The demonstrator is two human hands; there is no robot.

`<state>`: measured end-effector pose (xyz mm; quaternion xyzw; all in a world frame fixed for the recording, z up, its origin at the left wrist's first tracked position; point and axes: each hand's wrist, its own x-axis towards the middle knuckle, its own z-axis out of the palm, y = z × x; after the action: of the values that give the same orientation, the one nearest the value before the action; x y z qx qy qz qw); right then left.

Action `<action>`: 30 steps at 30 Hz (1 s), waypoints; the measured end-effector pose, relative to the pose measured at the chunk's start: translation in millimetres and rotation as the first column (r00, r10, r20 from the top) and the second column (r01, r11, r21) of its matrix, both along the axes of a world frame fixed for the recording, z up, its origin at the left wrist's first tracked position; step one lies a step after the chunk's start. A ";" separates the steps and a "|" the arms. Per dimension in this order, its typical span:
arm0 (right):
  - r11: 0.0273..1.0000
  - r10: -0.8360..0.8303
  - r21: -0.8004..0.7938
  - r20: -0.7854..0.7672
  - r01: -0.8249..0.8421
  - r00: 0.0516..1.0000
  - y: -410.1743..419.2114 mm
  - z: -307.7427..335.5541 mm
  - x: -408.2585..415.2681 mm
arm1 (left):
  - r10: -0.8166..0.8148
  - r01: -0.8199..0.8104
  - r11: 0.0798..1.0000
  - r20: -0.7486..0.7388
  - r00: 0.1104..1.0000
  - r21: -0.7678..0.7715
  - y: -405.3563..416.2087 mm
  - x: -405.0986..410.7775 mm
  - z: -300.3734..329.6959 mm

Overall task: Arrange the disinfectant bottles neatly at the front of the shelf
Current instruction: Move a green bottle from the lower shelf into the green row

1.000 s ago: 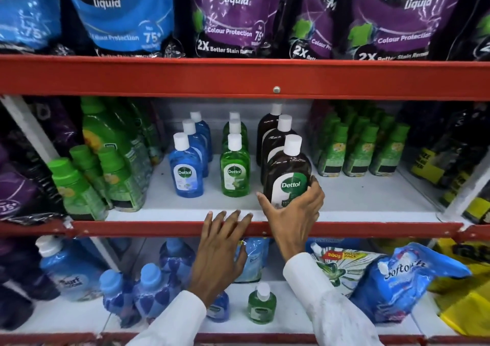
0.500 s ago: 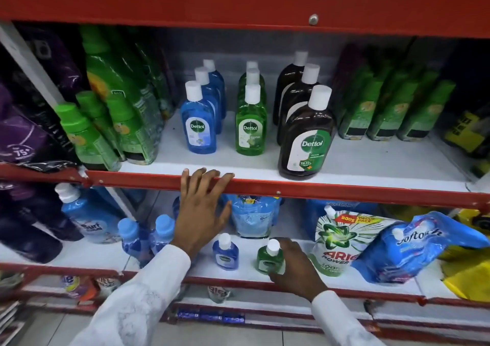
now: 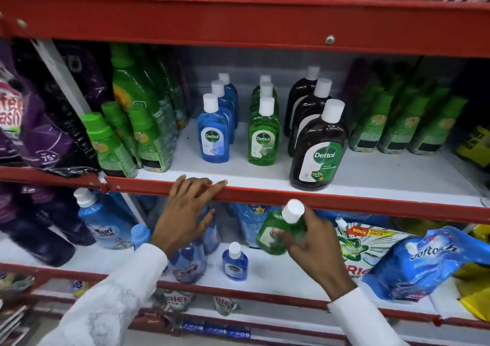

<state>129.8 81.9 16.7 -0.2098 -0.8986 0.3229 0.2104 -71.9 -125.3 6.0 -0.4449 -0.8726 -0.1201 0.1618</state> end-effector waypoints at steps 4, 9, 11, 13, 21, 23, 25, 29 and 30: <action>1.000 0.014 0.002 -0.234 -0.014 0.972 -19.9 72.7 -14.2 | -0.008 0.007 1.000 0.022 1.000 0.029 1.8 2.9 -2.4; 0.999 0.020 0.037 -0.273 -0.010 0.962 -19.5 118.1 -57.0 | -0.020 0.019 0.999 0.031 0.999 0.044 -0.7 0.4 -3.5; 0.997 0.025 0.073 -0.207 -0.010 0.978 -11.4 124.9 -76.6 | -0.032 0.030 0.999 0.047 0.998 0.042 -1.4 0.2 -2.2; 0.996 0.022 0.084 -0.123 -0.011 0.992 -1.3 125.7 -94.3 | -0.041 0.039 0.998 0.055 0.998 0.046 -1.7 0.2 -2.2; 1.000 0.007 0.013 0.047 -0.007 0.999 15.5 113.4 -117.9 | -0.053 0.048 0.996 0.061 0.997 0.069 -1.9 -1.7 -7.9; 1.000 0.003 -0.016 0.022 -0.003 1.000 15.2 112.5 -116.5 | -0.059 0.054 0.996 0.060 0.996 0.070 -2.2 -2.2 -7.8; 1.000 -0.009 -0.010 -0.010 0.009 1.000 12.5 111.6 -113.5 | -0.060 0.055 0.996 0.063 0.996 0.074 -2.6 -2.2 -7.1; 0.999 -0.051 0.003 -0.110 0.052 0.993 4.6 108.0 -101.0 | -0.063 0.058 0.996 0.065 0.996 0.063 -3.9 -2.0 -5.9; 0.998 -0.058 0.011 -0.158 0.060 0.986 1.3 104.9 -95.4 | -0.068 0.064 0.996 0.062 0.996 0.058 -4.4 -1.6 -5.6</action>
<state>34.3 83.2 121.6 -0.2085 -0.8752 0.3248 0.2917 -73.5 -129.7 0.5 -0.4648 -0.8584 -0.1640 0.1421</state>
